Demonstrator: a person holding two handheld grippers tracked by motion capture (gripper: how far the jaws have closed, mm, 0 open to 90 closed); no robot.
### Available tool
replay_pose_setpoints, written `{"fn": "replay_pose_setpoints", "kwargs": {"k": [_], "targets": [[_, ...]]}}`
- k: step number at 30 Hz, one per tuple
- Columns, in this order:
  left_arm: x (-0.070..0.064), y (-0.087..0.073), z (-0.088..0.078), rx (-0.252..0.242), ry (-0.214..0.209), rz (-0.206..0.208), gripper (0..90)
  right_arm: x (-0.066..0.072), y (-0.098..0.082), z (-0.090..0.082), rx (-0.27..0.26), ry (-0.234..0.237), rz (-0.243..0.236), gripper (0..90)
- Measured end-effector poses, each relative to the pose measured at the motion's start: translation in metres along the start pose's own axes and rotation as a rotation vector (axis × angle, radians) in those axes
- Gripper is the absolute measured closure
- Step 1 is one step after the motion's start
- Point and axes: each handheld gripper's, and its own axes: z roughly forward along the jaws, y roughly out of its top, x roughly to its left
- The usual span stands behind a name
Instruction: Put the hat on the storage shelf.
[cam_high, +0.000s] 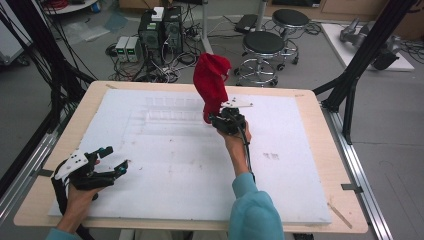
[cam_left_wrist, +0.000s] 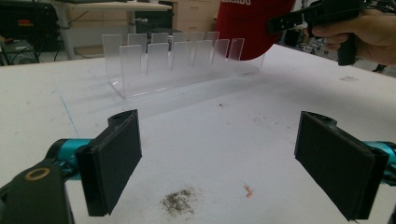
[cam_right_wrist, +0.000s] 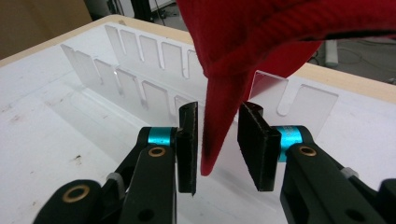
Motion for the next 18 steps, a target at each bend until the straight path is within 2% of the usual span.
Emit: {"fn": "replay_pose_setpoints", "kwargs": {"k": [1,7,9,10,13,14,15,17,18], "targets": [[0.000,0.000,0.000,0.002,0.006,-0.006,15.0,0.000,0.000,0.000,0.000,0.000,0.000,65.2],[0.000,0.000,-0.001,-0.005,0.004,0.004,14.9,-0.002,-0.003,-0.010,-0.041,-0.021,0.031,35.2],[0.000,0.000,-0.001,-0.006,0.006,0.000,14.9,-0.004,-0.002,-0.017,-0.022,-0.031,0.045,28.9],[0.000,0.000,-0.001,-0.010,0.005,-0.003,14.9,-0.006,-0.001,-0.024,-0.007,-0.023,0.036,23.5],[0.000,-0.001,-0.002,-0.012,0.007,-0.002,14.9,-0.007,0.000,-0.032,-0.006,-0.022,0.040,21.0],[0.000,-0.001,-0.002,-0.011,0.008,-0.002,14.9,-0.008,0.002,-0.043,-0.021,-0.011,0.055,18.8],[0.000,-0.001,-0.002,-0.012,0.005,0.001,14.9,-0.008,0.002,-0.043,-0.021,-0.011,0.055,18.8],[0.000,-0.001,-0.001,-0.015,0.003,-0.002,14.9,-0.006,0.004,-0.054,-0.042,-0.007,0.059,17.7],[0.000,-0.001,-0.002,-0.012,0.003,-0.003,14.9,-0.005,0.004,-0.060,-0.063,-0.011,0.045,17.7]]}}
